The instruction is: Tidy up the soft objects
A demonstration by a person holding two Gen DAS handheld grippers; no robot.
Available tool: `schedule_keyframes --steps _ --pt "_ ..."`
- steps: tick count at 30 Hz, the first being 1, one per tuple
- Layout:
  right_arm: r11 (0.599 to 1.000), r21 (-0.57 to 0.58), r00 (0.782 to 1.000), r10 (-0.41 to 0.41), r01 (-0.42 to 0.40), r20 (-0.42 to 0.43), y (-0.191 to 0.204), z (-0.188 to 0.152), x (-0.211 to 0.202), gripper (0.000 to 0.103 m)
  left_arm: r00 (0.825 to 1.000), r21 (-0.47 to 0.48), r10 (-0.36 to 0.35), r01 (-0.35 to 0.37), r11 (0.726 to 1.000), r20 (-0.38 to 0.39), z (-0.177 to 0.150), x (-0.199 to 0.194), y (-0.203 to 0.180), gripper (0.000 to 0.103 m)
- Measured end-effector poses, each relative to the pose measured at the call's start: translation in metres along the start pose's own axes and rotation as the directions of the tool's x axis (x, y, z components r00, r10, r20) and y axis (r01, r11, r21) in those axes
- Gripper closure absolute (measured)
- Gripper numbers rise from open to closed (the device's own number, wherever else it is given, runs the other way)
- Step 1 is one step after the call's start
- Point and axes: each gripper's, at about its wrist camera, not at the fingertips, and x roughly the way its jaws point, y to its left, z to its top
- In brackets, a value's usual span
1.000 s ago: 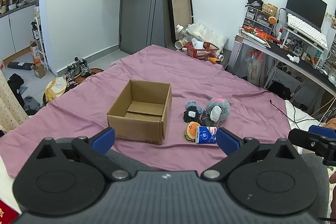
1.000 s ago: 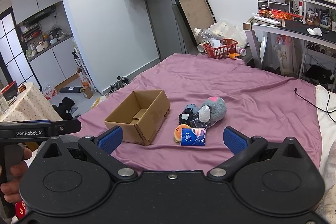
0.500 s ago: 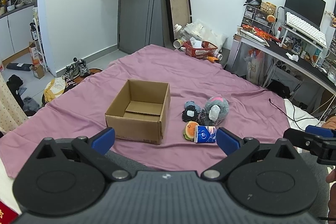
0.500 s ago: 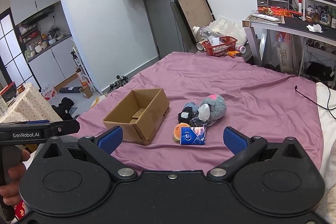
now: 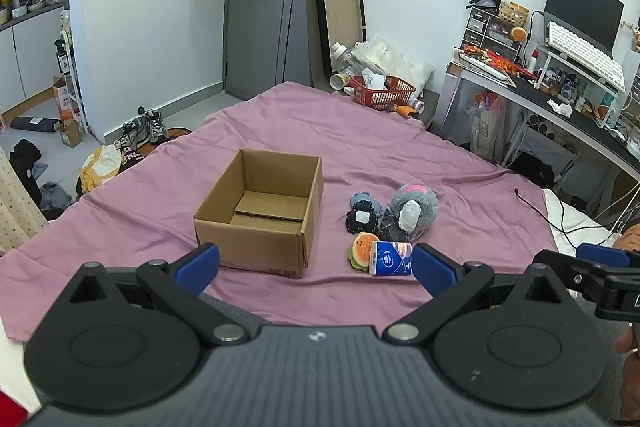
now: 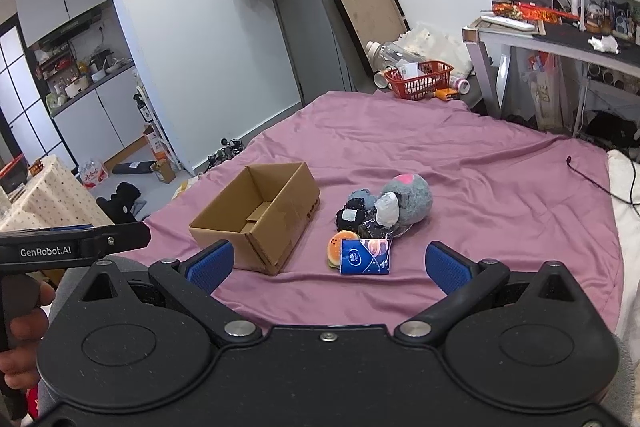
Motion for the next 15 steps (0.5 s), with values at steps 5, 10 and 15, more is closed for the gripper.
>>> schedule_keyframes --steps 5,10,15 --pt "1.0 0.024 1.0 0.007 -0.007 -0.004 -0.011 0.002 0.006 0.0 1.0 -0.01 -0.01 0.01 1.0 -0.001 0.003 0.012 -0.003 0.002" --pt "0.998 0.054 1.0 0.015 -0.014 -0.007 -0.023 0.004 0.014 0.0 1.0 -0.022 -0.016 0.016 1.0 -0.007 0.004 0.026 -0.006 0.002" --pt "0.998 0.068 1.0 0.009 -0.008 -0.015 -0.033 0.004 0.024 0.0 1.0 -0.038 -0.018 0.017 0.999 -0.019 0.003 0.042 -0.007 0.003"
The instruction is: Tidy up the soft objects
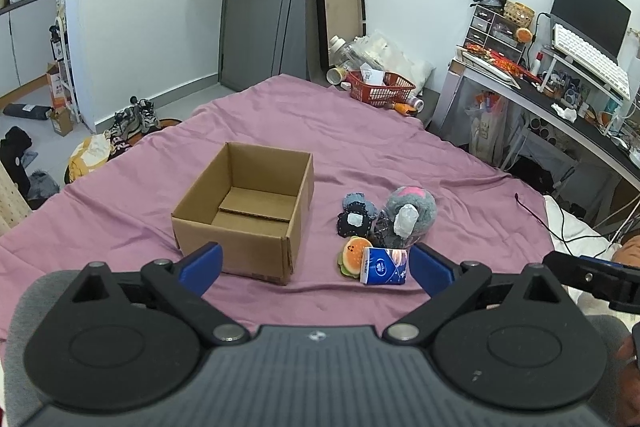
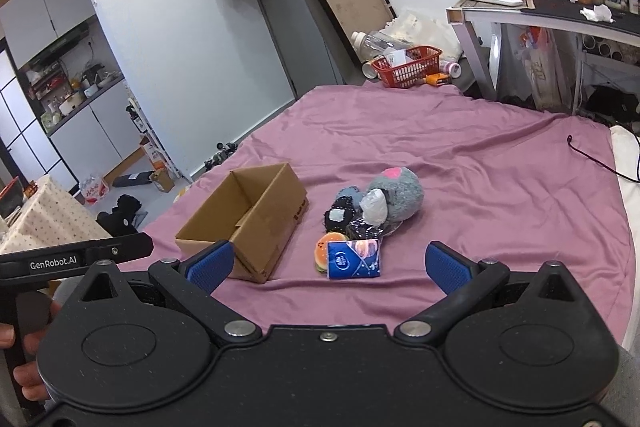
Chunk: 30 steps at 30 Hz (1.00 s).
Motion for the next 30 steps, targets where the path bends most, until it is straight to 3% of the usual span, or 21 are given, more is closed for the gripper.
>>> schedule_keyframes --steps 30 --pt "0.989 0.147 0.992 0.037 -0.019 -0.121 -0.047 0.01 0.084 0.0 0.991 -0.058 -0.01 0.002 0.998 -0.134 -0.003 0.105 -0.016 0.004"
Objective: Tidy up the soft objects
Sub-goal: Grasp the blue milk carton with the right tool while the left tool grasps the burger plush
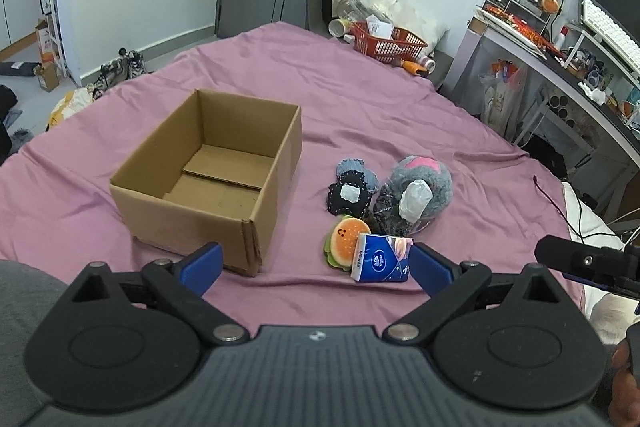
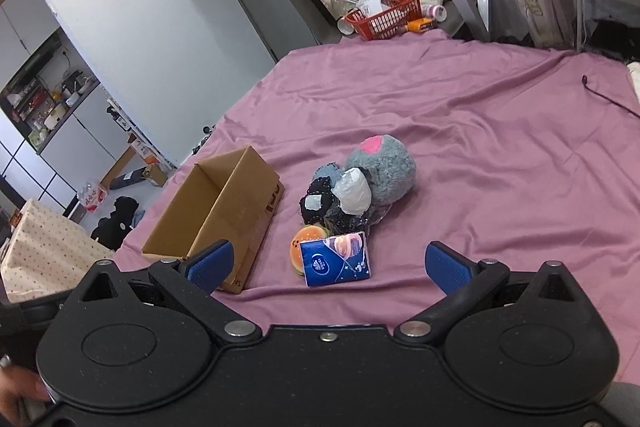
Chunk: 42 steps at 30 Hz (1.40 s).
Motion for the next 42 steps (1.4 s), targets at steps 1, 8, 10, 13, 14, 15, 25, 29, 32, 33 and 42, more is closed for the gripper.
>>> schedule_keyframes --steps 1,8,10,13,14,15,25,29,32,33,42 --pt "1.0 0.01 1.0 0.006 -0.006 -0.004 -0.001 0.001 0.004 0.0 1.0 0.002 0.001 -0.001 1.0 -0.003 0.001 0.004 -0.001 0.004" --pt "0.997 0.074 0.999 0.01 -0.007 -0.033 -0.008 0.011 0.029 0.0 0.999 -0.001 -0.005 0.005 1.0 -0.032 0.008 0.031 -0.007 0.006" --pt "0.993 0.115 0.998 0.011 -0.005 -0.054 -0.011 0.015 0.037 0.0 0.999 -0.007 -0.009 0.008 1.0 -0.039 0.011 0.038 -0.008 0.009" --pt "0.98 0.2 0.997 0.026 -0.01 -0.078 -0.016 0.019 0.05 0.0 0.999 -0.023 -0.015 0.014 1.0 -0.05 0.013 0.05 -0.009 0.01" --pt "0.972 0.235 0.996 0.038 -0.017 -0.085 -0.019 0.018 0.056 0.0 0.998 -0.025 -0.014 0.012 1.0 -0.058 0.013 0.055 -0.01 0.01" --pt "0.962 0.271 0.994 0.053 -0.027 -0.091 -0.022 0.018 0.061 0.0 0.998 -0.029 -0.015 0.013 1.0 -0.064 0.013 0.061 -0.01 0.01" --pt "0.865 0.501 0.976 0.118 -0.011 -0.183 -0.05 -0.004 0.116 0.025 0.989 -0.089 -0.022 0.009 0.996 -0.144 0.009 0.108 -0.006 0.037" --pt "0.818 0.575 0.968 0.139 0.008 -0.211 -0.055 -0.014 0.131 0.037 0.984 -0.127 -0.047 0.025 0.992 -0.174 0.005 0.125 0.0 0.05" --pt "0.787 0.616 0.966 0.135 0.031 -0.221 -0.058 -0.02 0.141 0.037 0.981 -0.13 -0.056 0.032 0.991 -0.186 0.002 0.134 0.0 0.058" --pt "0.781 0.623 0.966 0.126 0.044 -0.225 -0.058 -0.021 0.144 0.037 0.98 -0.132 -0.063 0.038 0.991 -0.189 0.002 0.137 0.0 0.059" --pt "0.675 0.734 0.964 0.142 0.071 -0.225 -0.062 -0.035 0.171 0.036 0.972 -0.143 -0.059 0.026 0.989 -0.229 0.002 0.161 0.0 0.062"
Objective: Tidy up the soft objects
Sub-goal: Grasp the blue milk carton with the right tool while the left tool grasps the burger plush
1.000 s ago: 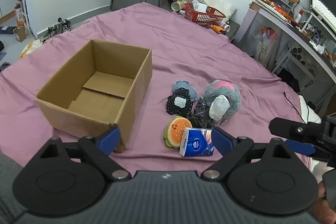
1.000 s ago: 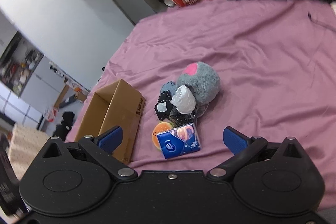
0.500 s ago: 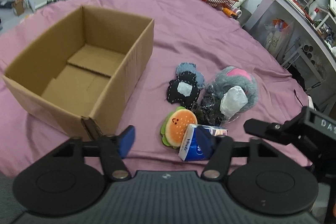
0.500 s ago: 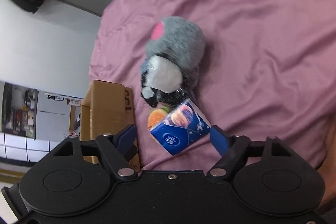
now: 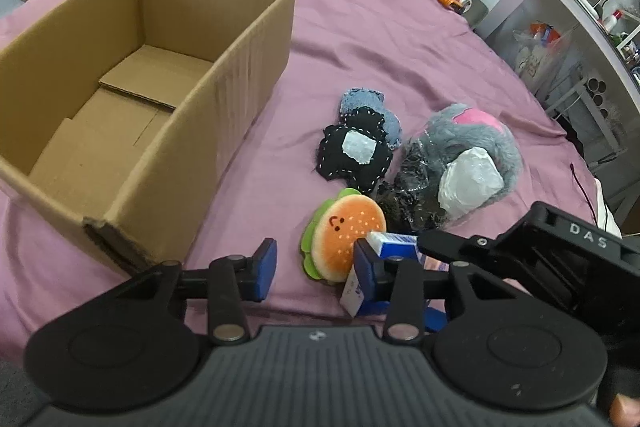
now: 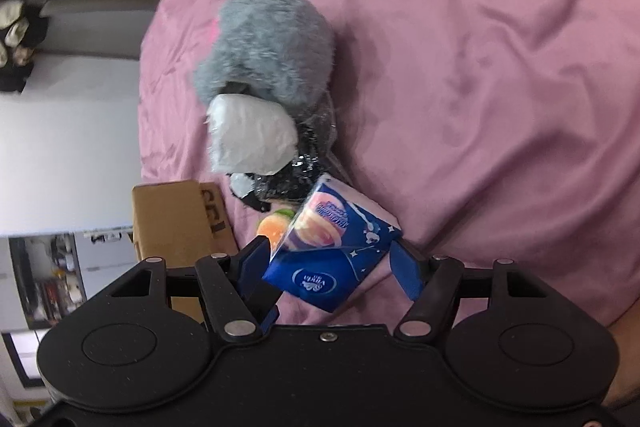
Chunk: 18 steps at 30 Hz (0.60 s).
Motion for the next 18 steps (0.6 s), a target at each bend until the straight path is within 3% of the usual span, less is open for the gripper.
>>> schedule_keyframes --steps 7,11,18 --pt "0.997 0.078 1.0 -0.007 0.008 -0.001 -0.005 0.005 0.017 0.033 0.999 -0.001 0.019 -0.019 1.0 -0.029 0.002 0.016 0.0 0.062" --pt "0.997 0.069 0.999 -0.032 0.031 0.015 -0.004 0.003 0.016 0.045 1.0 -0.01 0.01 -0.01 1.0 -0.029 0.002 0.022 0.0 0.062" --pt "0.998 0.03 0.993 -0.06 0.057 0.104 -0.003 0.001 -0.002 0.047 1.0 -0.003 -0.014 0.014 1.0 -0.027 0.004 0.023 -0.008 0.062"
